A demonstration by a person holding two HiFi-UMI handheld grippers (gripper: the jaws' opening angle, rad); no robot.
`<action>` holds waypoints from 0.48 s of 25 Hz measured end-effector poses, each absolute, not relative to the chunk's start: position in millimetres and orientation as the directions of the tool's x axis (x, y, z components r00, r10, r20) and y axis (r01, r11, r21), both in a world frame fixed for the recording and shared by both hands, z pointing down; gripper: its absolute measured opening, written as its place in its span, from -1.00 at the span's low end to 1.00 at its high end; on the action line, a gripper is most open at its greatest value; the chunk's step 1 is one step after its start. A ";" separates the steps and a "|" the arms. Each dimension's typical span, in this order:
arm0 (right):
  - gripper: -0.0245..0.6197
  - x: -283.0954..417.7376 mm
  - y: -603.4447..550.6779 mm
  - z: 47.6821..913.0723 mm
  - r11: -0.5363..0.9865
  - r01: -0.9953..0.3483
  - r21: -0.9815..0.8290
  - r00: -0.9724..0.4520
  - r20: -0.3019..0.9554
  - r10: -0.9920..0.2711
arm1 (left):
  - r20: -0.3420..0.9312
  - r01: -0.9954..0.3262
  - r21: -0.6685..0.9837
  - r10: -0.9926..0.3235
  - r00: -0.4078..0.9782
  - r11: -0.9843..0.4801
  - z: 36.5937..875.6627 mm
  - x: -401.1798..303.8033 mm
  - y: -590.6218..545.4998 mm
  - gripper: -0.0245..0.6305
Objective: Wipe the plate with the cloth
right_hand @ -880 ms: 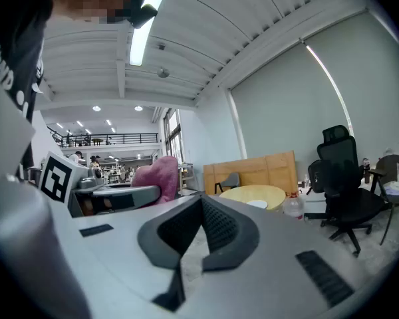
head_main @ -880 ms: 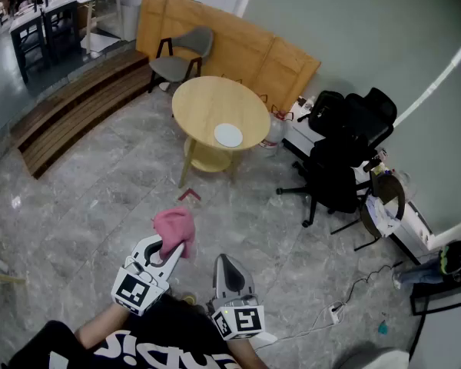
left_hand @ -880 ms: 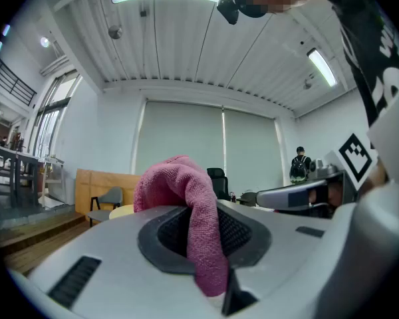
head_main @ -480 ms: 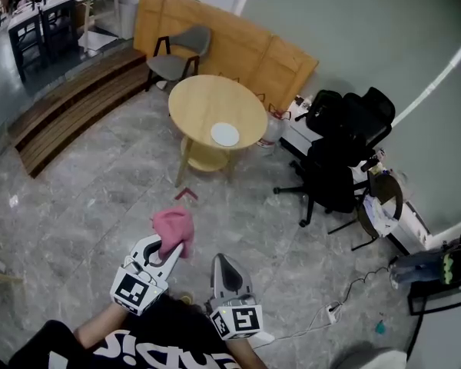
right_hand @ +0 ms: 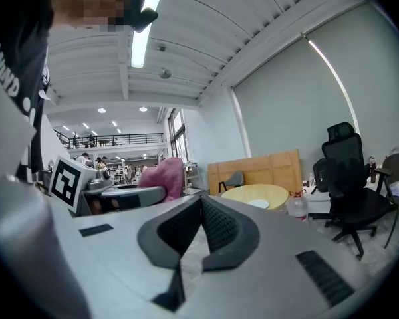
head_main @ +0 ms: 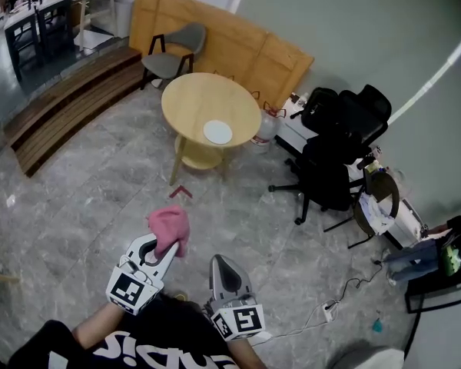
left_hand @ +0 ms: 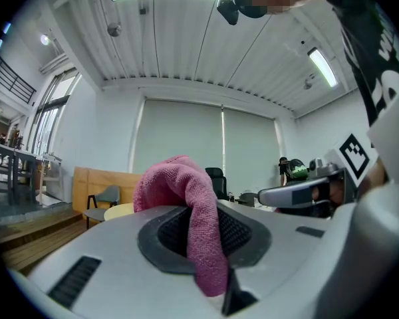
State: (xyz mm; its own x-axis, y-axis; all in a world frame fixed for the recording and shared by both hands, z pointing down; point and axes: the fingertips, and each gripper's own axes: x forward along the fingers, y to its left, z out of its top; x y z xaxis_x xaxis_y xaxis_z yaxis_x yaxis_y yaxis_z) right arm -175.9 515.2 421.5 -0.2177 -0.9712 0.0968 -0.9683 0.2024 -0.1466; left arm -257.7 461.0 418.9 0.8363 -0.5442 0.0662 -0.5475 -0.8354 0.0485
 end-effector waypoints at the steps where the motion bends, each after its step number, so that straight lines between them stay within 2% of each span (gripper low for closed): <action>1: -0.86 -172.1 516.4 421.3 0.200 -0.969 -0.143 -0.216 0.101 -0.971 | 0.064 -0.549 0.042 -0.546 0.835 -0.835 421.1 -255.4 459.8 -0.73; 12: -0.86 -137.0 534.6 438.8 0.208 -0.968 -0.141 -0.225 0.119 -0.967 | 0.078 -0.582 0.036 -0.578 0.812 -0.812 432.2 -228.6 461.7 -0.73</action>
